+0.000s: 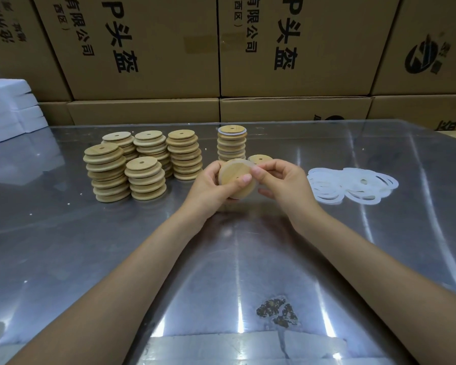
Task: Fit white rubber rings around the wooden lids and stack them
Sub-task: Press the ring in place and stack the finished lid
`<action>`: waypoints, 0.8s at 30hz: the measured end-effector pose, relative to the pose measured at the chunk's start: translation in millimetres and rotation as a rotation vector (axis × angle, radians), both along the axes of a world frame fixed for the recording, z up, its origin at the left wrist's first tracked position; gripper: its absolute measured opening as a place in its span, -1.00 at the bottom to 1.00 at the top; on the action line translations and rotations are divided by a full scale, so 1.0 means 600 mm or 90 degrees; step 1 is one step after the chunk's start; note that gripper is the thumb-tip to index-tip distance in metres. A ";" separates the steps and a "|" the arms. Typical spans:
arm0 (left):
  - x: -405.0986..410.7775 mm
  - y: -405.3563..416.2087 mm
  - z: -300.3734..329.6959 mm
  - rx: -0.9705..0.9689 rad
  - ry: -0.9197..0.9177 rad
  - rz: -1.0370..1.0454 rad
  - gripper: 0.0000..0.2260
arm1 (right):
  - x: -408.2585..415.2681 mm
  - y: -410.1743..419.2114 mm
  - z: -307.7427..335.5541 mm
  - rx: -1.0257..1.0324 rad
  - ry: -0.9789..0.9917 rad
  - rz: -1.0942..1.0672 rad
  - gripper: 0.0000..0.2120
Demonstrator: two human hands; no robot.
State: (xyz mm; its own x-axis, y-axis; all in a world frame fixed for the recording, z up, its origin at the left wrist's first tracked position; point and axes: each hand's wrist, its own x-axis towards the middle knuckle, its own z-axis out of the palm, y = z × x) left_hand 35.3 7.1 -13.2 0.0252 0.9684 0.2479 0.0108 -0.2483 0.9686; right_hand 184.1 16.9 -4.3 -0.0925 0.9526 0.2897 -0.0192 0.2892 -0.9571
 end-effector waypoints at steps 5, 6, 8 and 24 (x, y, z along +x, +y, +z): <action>-0.003 0.000 0.005 -0.003 0.040 0.006 -0.83 | 0.001 0.004 -0.002 -0.045 0.018 0.017 -0.92; -0.003 -0.001 0.005 -0.004 0.037 0.004 -0.84 | 0.000 0.004 -0.001 -0.054 0.029 0.018 -0.92; -0.002 -0.003 0.006 -0.004 0.033 -0.002 -0.84 | -0.001 0.004 0.001 -0.060 0.046 0.015 -0.93; -0.007 0.002 0.001 -0.025 -0.038 0.075 -0.54 | 0.001 0.002 -0.006 0.015 -0.087 0.019 -0.92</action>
State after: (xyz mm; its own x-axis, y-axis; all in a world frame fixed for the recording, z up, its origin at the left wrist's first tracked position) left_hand 30.8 8.1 -12.4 -0.1026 0.9729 0.2070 -0.0208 -0.2102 0.9774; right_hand 184.9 18.1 -7.8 -0.1605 0.9418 0.2953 0.1025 0.3135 -0.9441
